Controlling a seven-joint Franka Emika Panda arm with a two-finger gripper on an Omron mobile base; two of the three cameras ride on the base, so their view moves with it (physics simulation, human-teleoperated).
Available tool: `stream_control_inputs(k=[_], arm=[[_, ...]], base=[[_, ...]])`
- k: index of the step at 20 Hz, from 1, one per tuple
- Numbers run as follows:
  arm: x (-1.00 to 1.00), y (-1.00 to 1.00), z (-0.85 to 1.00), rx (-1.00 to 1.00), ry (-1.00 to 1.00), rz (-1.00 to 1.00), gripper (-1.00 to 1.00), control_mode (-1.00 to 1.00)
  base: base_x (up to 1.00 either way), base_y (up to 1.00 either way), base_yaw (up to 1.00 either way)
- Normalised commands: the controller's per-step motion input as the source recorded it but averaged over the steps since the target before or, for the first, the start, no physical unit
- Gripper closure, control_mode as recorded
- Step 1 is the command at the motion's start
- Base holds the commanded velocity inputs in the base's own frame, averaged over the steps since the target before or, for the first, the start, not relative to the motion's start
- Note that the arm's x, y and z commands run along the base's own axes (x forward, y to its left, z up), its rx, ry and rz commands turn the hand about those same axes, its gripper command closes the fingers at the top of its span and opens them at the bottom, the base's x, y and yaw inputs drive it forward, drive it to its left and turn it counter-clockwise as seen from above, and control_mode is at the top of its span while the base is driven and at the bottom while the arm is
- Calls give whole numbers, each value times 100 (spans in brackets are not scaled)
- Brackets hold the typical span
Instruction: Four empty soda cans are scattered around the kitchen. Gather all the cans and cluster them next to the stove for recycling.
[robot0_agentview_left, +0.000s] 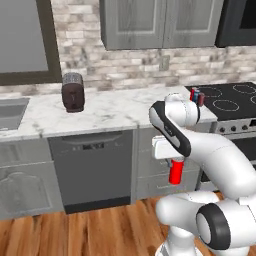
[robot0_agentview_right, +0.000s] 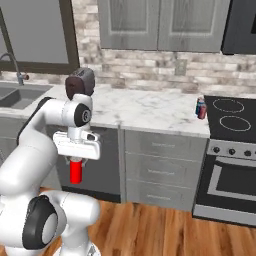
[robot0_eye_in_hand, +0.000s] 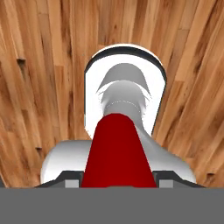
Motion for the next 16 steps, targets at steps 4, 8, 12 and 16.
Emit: stream_control_inputs(k=[4, 8, 12, 16], arm=[[0, 0, 0, 0, 0, 0, 100, 100], [0, 0, 0, 0, 0, 0, 100, 100], [0, 0, 0, 0, 0, 0, 100, 100], [0, 0, 0, 0, 0, 0, 100, 100]], base=[[37, -92, 35], [28, -98, 27], [5, -89, 14], [6, -42, -7]])
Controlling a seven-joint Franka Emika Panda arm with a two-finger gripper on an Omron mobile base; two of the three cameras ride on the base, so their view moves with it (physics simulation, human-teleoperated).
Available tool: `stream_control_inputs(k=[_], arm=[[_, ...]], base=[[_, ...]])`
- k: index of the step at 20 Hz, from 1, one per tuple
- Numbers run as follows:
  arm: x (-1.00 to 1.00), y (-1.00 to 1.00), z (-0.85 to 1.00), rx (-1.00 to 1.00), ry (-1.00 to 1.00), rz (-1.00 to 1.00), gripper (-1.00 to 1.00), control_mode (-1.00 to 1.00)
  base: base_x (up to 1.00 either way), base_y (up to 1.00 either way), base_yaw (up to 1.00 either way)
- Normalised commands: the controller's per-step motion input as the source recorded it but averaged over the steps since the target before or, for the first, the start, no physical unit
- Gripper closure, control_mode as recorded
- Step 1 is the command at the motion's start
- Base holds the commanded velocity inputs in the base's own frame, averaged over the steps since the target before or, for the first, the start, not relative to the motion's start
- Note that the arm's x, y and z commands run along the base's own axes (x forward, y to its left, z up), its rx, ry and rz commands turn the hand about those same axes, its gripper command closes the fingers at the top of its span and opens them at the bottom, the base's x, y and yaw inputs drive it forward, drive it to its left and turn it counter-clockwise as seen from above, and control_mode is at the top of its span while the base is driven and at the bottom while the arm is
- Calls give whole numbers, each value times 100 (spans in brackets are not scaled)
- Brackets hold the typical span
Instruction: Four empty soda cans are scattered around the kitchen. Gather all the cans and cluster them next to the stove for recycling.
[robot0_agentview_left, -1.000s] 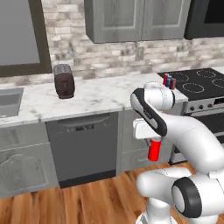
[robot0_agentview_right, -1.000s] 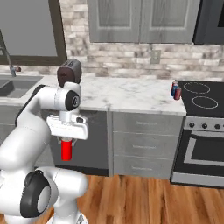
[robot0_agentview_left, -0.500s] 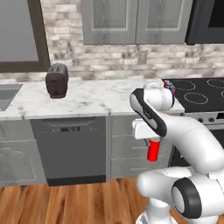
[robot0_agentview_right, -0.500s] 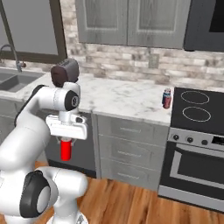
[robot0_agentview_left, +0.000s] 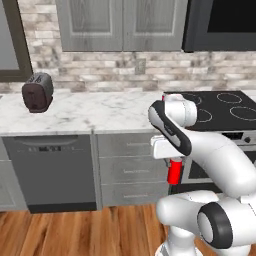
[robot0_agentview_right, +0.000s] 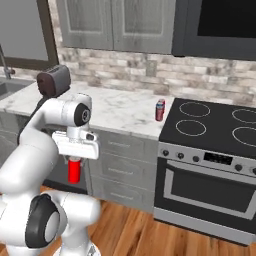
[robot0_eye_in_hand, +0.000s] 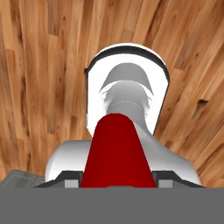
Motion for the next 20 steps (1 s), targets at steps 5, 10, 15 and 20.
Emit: stream_control_inputs(k=[5, 10, 15, 20], arm=[[0, 0, 0, 0, 0, 0, 100, 100], [0, 0, 0, 0, 0, 0, 100, 100], [0, 0, 0, 0, 0, 0, 100, 100], [0, 0, 0, 0, 0, 0, 100, 100]], base=[[40, -32, -14], [53, -48, -12], [44, -66, -7], [35, -45, -8]])
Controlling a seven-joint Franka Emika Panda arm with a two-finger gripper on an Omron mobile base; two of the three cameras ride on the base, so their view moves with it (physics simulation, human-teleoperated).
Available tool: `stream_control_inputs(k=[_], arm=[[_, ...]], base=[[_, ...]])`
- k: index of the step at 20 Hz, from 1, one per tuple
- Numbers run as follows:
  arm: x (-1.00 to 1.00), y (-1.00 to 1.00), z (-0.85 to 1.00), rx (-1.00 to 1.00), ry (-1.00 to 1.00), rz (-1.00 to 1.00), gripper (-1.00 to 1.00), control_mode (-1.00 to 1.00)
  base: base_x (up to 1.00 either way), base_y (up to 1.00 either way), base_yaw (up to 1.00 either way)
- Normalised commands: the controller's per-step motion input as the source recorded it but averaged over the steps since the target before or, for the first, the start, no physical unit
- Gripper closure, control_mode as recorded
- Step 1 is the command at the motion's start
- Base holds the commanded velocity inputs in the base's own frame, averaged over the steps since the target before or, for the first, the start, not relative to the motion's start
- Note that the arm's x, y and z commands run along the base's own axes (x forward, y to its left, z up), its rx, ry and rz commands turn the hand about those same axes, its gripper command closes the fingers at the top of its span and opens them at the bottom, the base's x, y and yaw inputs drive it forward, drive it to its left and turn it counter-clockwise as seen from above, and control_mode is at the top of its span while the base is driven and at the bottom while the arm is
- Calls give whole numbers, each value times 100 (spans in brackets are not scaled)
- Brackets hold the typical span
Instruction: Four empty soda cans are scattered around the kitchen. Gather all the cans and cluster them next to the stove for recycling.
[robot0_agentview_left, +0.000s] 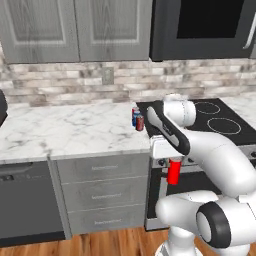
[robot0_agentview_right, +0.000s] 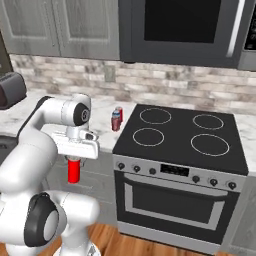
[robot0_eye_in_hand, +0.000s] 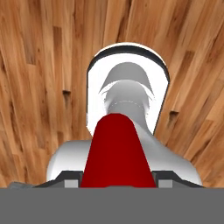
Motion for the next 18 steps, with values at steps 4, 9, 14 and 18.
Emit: stream_control_inputs(k=[4, 9, 14, 18], arm=[[0, 0, 0, 0, 0, 0, 100, 100], [0, 0, 0, 0, 0, 0, 100, 100], [0, 0, 0, 0, 0, 0, 100, 100], [0, 0, 0, 0, 0, 0, 100, 100]], base=[[45, -14, -5], [35, 0, -3], [34, 8, -9], [34, 25, -16]])
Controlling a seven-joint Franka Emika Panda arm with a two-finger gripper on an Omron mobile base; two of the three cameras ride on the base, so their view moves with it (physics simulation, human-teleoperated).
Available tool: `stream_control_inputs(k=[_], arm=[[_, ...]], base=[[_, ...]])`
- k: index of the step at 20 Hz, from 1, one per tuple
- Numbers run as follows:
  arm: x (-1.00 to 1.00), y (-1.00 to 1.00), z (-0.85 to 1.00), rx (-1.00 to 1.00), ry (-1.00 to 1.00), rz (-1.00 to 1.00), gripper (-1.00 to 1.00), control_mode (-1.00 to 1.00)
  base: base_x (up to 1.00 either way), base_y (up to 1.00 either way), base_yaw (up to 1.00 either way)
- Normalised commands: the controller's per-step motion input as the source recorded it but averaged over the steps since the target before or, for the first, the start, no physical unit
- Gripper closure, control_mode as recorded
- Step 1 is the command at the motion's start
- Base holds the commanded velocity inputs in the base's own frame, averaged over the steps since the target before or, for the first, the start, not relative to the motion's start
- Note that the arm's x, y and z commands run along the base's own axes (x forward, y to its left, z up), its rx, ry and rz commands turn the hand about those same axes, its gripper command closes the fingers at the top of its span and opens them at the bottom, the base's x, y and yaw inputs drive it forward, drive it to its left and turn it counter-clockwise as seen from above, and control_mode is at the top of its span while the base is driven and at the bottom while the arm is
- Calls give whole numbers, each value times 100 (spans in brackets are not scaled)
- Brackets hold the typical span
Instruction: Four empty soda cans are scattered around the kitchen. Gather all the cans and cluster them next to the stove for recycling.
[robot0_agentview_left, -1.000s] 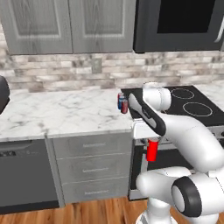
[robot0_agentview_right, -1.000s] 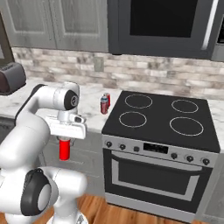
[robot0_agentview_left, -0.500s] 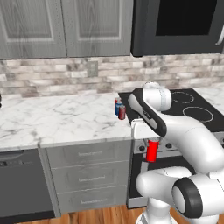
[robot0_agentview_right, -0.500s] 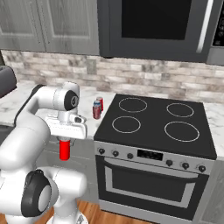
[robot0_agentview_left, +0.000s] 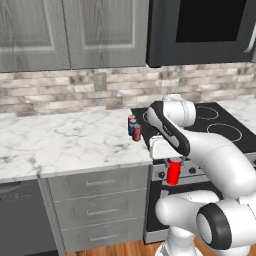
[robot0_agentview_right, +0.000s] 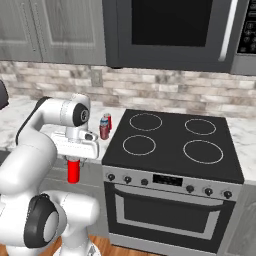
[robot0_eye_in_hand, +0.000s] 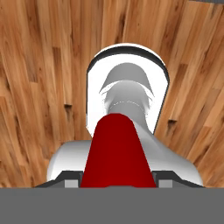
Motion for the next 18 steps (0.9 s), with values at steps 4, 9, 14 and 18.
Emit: stream_control_inputs(k=[4, 9, 14, 18], arm=[[0, 0, 0, 0, 0, 0, 100, 100], [0, 0, 0, 0, 0, 0, 100, 100], [0, 0, 0, 0, 0, 0, 100, 100], [0, 0, 0, 0, 0, 0, 100, 100]], base=[[23, 29, -14], [34, 38, -6], [50, 44, 0], [54, 39, 0]])
